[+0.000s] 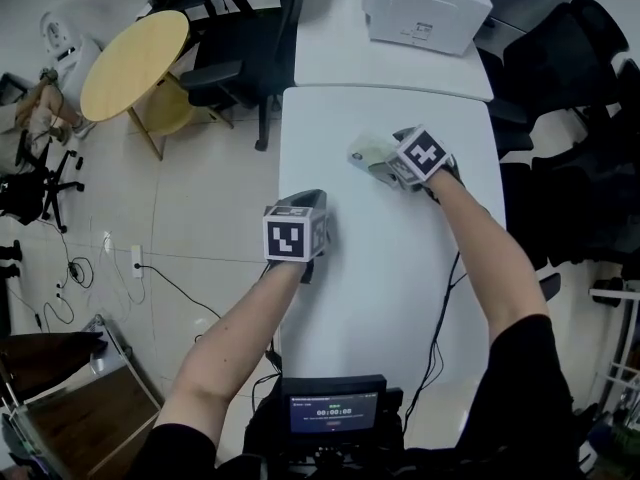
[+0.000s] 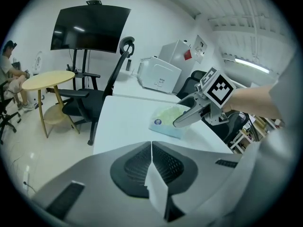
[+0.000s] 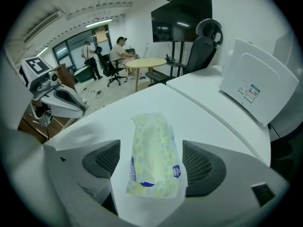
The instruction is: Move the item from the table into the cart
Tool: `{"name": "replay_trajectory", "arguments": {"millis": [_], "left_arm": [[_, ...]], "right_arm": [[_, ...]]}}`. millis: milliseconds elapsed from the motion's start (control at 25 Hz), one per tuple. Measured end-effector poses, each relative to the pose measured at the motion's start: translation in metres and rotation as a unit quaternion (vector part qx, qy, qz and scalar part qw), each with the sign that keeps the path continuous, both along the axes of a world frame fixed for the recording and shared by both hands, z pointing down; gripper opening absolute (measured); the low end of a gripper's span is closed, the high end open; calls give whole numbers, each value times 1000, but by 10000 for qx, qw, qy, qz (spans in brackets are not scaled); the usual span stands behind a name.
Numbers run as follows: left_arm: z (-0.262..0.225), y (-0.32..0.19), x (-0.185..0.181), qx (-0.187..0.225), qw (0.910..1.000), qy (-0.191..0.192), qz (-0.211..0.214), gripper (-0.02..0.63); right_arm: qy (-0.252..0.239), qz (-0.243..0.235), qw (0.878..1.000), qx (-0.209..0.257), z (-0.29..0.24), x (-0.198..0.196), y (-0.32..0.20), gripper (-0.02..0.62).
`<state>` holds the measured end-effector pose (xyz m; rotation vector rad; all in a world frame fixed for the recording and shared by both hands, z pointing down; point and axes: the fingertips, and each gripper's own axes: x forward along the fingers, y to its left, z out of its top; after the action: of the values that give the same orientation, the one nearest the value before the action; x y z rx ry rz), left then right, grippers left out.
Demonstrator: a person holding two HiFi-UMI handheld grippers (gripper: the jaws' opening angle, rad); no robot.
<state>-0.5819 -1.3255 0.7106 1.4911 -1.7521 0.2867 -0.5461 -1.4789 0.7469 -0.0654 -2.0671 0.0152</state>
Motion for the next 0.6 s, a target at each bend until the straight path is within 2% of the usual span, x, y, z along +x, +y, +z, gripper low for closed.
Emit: {"name": "replay_trajectory", "arguments": {"millis": [120, 400, 480, 560, 600], "left_arm": [[7, -9, -3, 104, 9999, -64, 67, 14], [23, -16, -6, 3, 10000, -27, 68, 14], [27, -15, -9, -11, 10000, -24, 51, 14], [33, -11, -12, -23, 10000, -28, 8, 14], [36, -10, -13, -9, 10000, -6, -8, 14]], "right_arm": [[131, -49, 9998, 159, 18, -3, -9, 411], [369, -4, 9989, 289, 52, -7, -25, 403], [355, 46, 9993, 126, 60, -9, -22, 279], [292, 146, 9995, -28, 65, -12, -19, 235], [273, 174, 9995, -37, 66, -13, -18, 181]]}}
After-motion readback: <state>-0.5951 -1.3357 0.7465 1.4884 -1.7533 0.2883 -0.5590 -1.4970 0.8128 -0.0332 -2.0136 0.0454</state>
